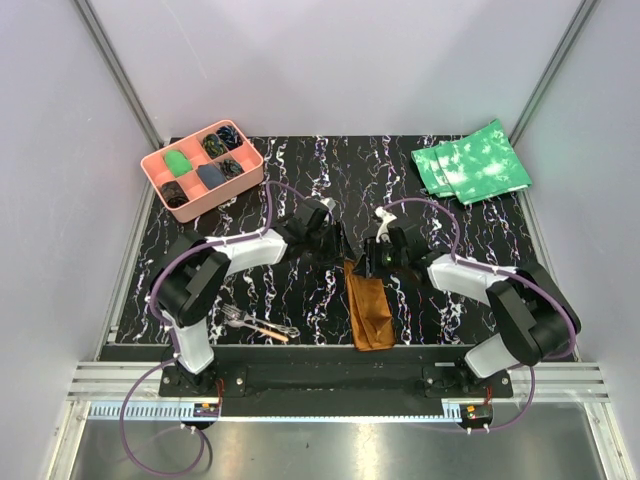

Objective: Fold the napkin into a case and place the utensils inside
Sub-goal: Smooth out the smaller rectangle-folded napkin at the center of the board.

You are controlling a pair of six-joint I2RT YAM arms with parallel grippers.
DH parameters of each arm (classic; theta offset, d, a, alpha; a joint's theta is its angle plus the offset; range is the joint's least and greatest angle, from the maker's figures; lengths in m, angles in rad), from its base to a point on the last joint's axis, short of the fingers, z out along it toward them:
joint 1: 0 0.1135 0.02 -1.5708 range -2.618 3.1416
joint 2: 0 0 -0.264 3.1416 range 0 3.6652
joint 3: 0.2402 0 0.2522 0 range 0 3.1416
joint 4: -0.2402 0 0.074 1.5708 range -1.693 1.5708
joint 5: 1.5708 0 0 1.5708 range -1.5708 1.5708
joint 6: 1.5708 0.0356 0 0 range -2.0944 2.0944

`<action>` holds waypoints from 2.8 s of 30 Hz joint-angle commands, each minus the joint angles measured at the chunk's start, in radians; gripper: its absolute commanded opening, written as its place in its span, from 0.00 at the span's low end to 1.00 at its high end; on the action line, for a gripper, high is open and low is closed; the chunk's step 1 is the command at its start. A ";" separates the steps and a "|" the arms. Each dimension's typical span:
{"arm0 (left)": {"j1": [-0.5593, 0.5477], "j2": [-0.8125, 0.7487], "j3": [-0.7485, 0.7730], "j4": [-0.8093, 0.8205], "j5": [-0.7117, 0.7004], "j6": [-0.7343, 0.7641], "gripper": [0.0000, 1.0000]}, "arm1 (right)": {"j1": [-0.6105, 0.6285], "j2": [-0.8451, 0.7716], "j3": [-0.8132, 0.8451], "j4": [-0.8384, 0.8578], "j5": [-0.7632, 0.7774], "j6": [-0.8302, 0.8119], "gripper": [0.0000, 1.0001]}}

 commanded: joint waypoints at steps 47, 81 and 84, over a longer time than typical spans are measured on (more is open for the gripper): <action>-0.043 0.114 0.180 -0.073 -0.081 0.071 0.12 | -0.113 0.024 -0.046 0.092 -0.166 0.071 0.12; -0.037 0.022 0.032 0.112 -0.004 -0.136 0.00 | -0.081 -0.001 -0.016 0.114 -0.200 0.034 0.44; -0.037 0.025 0.035 0.109 0.004 -0.163 0.00 | -0.068 0.022 -0.008 0.114 -0.186 0.033 0.43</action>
